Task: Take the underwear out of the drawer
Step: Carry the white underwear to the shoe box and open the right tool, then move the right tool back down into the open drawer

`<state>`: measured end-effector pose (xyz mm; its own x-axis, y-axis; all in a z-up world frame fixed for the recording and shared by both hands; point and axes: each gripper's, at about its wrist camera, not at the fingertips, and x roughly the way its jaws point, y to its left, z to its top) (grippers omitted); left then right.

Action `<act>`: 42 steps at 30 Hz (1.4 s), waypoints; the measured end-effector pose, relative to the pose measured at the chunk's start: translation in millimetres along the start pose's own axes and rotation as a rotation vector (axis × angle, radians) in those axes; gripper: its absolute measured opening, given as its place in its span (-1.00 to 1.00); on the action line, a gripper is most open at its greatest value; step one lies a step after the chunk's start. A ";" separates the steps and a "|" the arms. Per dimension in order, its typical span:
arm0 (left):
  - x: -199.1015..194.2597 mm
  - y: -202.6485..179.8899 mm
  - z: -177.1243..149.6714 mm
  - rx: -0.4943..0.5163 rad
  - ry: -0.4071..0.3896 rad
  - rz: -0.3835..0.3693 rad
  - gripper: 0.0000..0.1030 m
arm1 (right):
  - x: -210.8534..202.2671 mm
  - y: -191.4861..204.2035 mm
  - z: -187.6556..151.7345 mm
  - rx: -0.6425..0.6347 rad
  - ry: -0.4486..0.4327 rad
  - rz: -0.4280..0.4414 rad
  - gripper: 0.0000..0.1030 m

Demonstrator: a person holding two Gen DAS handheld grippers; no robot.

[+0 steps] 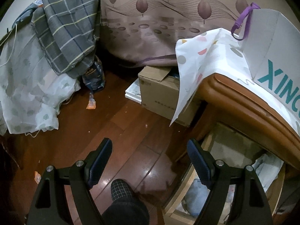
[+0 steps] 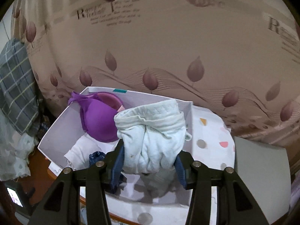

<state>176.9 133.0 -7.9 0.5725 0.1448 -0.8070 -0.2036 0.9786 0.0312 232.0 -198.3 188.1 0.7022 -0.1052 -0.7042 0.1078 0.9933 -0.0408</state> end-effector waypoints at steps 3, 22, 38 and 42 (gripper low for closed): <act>0.2 6.8 0.9 -0.029 0.003 0.002 0.54 | 17.8 6.0 3.1 -0.003 0.038 0.006 -0.04; 7.1 9.1 2.9 -0.050 0.035 0.012 0.54 | 36.0 8.7 -2.5 0.000 0.088 -0.015 0.38; 0.4 -4.3 -2.8 0.012 0.017 -0.014 0.55 | -14.2 0.8 -194.9 -0.065 0.455 0.148 0.51; 1.2 -4.3 -3.1 0.014 0.024 -0.013 0.55 | 31.4 -2.3 -253.2 0.047 0.618 0.134 0.51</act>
<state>176.0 128.5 -10.9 0.5558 0.1289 -0.8213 -0.1850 0.9823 0.0290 75.6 -191.9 -13.3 0.1771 0.0805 -0.9809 0.0876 0.9914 0.0971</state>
